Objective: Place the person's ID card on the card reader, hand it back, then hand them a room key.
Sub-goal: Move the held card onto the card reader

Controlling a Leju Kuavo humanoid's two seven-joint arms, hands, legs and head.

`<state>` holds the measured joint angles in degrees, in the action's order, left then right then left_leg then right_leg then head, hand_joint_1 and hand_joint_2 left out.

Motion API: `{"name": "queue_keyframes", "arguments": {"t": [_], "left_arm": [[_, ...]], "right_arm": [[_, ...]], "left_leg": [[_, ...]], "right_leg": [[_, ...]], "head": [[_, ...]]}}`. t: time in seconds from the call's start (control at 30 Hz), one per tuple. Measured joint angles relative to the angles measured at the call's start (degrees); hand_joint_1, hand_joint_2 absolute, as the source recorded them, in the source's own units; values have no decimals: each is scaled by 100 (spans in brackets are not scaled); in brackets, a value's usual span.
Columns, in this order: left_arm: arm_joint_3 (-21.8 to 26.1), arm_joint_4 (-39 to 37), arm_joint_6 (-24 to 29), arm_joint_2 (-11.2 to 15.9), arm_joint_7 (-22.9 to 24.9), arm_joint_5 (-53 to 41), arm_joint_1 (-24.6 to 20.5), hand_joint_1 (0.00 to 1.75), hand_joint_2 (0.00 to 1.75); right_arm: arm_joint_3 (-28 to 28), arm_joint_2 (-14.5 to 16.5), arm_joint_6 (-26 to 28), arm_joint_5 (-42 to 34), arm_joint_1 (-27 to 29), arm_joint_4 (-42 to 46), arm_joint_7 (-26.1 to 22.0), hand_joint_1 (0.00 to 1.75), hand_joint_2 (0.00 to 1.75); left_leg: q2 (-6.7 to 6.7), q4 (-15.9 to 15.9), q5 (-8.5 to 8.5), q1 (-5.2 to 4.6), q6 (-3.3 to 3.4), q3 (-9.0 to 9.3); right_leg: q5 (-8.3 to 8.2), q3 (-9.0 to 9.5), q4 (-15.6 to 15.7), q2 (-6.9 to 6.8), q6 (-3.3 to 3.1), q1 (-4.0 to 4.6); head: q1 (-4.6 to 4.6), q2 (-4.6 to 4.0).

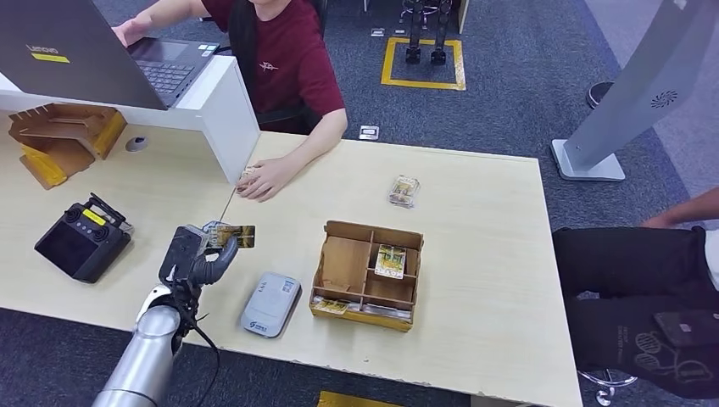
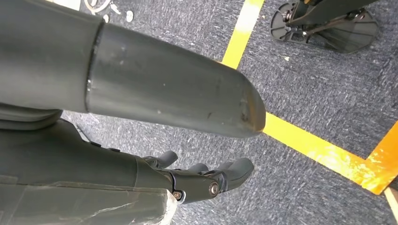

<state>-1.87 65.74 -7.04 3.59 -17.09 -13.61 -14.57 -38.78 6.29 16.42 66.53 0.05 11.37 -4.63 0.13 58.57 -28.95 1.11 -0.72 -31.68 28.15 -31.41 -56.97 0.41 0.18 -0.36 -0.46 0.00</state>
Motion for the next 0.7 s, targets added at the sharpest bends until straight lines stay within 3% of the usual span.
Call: {"name": "queue_keyframes", "arguments": {"t": [0.2, 0.5, 0.7], "left_arm": [[-510, 688, -507, 710, 66, 430, 498, 175, 175], [-1290, 1255, -103, 1478, 196, -880, 949, 175, 175], [-1523, 1497, -156, 1845, 170, -1148, 1220, 175, 175]], "right_arm": [[-155, 25, 73, 51, 8, 0, 3, 0, 0], [-317, 88, 107, 112, 7, 0, 17, 0, 0], [-364, 92, 117, 194, 6, 0, 17, 0, 0]], "left_leg": [[-1, -1, 0, 1, 0, -2], [-2, -1, 0, -1, 0, -3], [-3, -1, 0, 0, 0, -4]], "right_leg": [[2, -5, -1, -1, -1, 1], [2, -2, 0, -4, -1, 0], [2, -4, 1, -4, 0, 0]], "head": [[-1, 0], [0, 0], [-1, 0]]}}
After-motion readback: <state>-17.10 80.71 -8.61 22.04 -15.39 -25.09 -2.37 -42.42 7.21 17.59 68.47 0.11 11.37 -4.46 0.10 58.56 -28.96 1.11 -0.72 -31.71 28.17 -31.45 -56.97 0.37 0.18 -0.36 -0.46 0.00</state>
